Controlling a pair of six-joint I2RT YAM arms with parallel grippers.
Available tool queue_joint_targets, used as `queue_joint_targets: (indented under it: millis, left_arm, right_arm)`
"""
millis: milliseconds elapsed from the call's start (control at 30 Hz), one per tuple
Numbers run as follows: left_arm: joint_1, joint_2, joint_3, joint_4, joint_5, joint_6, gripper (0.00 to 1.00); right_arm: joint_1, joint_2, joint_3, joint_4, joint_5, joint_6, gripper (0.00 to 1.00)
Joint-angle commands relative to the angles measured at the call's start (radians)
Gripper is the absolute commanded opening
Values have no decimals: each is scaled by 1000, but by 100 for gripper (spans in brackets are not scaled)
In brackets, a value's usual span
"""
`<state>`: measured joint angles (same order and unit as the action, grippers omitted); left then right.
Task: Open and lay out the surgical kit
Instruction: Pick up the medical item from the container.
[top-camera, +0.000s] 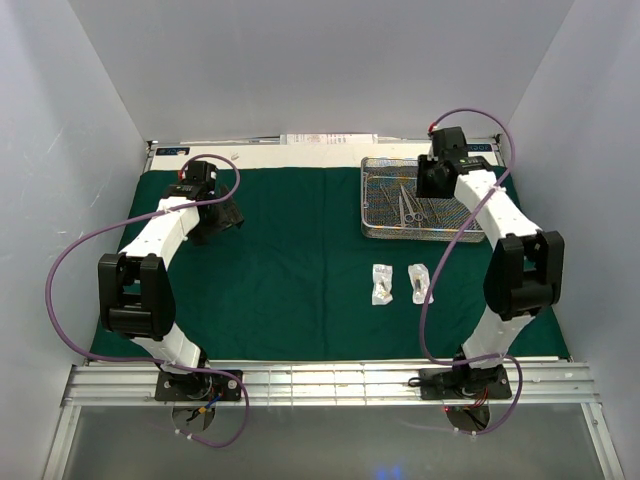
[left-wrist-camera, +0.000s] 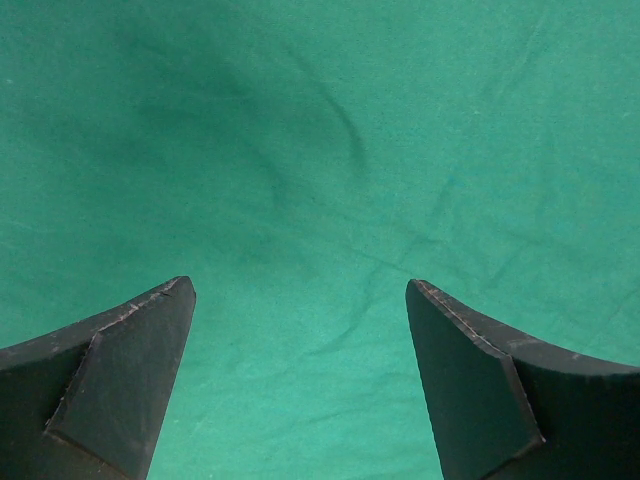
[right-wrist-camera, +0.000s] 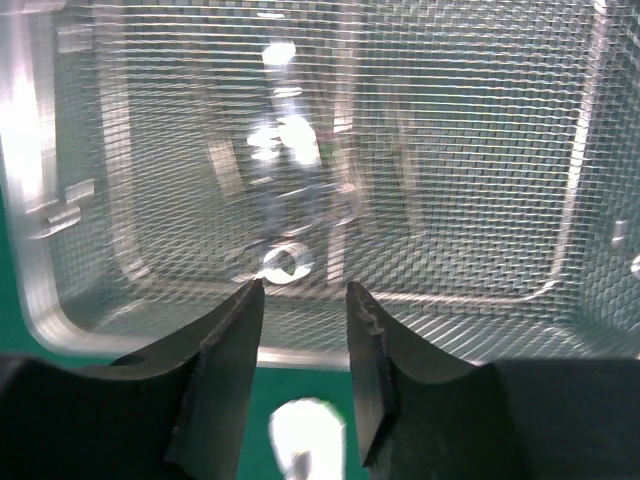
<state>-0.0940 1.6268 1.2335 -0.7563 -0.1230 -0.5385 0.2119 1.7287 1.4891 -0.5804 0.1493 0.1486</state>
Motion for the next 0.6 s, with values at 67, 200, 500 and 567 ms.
queue_joint_targets:
  millis: [67, 200, 500, 567]
  left_arm:
    - [-7, -61, 30, -18, -3, 3, 98]
    - [-9, -68, 20, -23, 2, 2, 98]
    - [-10, -70, 1, -28, 5, -9, 98]
    - [-12, -70, 3, -28, 5, -9, 98]
  right_arm:
    - [-117, 113, 49, 65, -48, -80, 43]
    - [-166, 192, 56, 119, -80, -109, 43]
    - [-200, 333, 183, 159, -140, -184, 36]
    - [-200, 365, 218, 159, -140, -192, 34]
